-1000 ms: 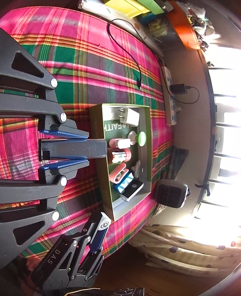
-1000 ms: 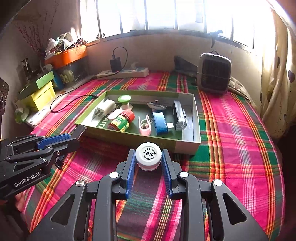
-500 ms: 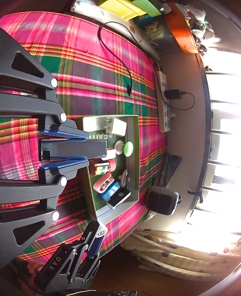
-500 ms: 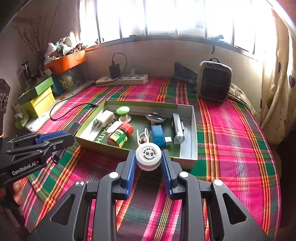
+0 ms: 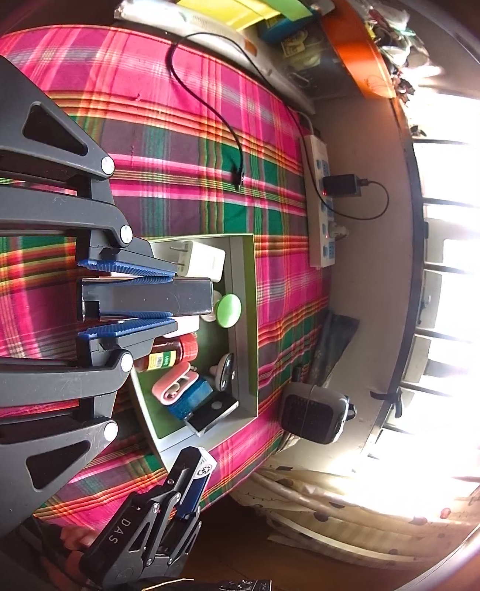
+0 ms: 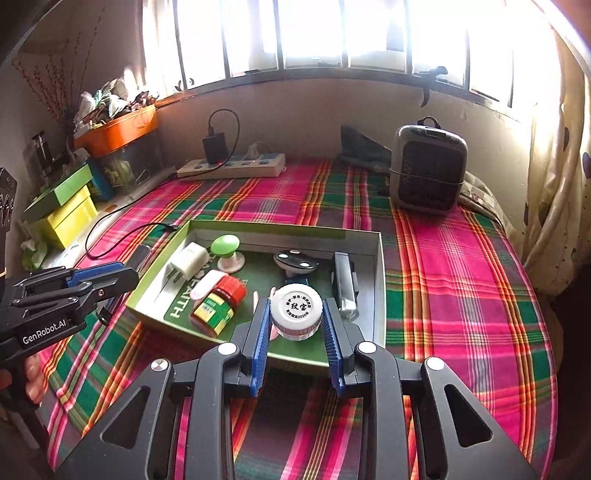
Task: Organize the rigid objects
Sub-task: 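Lower the black case and white jar into the tray, opening both tools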
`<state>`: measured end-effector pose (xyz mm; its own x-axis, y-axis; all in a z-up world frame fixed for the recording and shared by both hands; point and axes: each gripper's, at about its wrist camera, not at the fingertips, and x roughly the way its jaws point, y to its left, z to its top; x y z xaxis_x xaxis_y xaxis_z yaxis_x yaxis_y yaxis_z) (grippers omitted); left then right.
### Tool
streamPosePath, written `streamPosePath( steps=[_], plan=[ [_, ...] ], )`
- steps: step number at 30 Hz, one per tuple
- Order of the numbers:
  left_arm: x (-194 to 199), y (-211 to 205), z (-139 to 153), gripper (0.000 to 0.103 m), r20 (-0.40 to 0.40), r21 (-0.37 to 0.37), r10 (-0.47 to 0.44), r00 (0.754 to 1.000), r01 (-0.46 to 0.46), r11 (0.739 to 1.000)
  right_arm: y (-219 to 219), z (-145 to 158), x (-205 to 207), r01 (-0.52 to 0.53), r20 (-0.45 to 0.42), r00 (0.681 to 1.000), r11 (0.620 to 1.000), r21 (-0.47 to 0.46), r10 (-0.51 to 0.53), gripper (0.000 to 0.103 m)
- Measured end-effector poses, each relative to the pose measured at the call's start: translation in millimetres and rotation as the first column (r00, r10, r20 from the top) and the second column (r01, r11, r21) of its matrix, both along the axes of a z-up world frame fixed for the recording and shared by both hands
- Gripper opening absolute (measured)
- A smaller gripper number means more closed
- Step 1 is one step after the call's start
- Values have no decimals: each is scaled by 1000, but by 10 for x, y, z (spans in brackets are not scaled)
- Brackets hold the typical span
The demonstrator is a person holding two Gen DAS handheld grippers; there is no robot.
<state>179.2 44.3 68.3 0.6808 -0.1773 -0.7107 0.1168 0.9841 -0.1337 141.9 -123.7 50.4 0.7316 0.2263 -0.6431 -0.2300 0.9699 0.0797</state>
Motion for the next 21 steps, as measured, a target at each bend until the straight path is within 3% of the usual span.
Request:
streamPosePath(
  steps=[21],
  plan=[
    [384, -75, -307, 22, -81, 10, -17, 997, 18, 1000, 47, -282, 512, -5, -91, 996, 1000, -19, 4, 29]
  ],
)
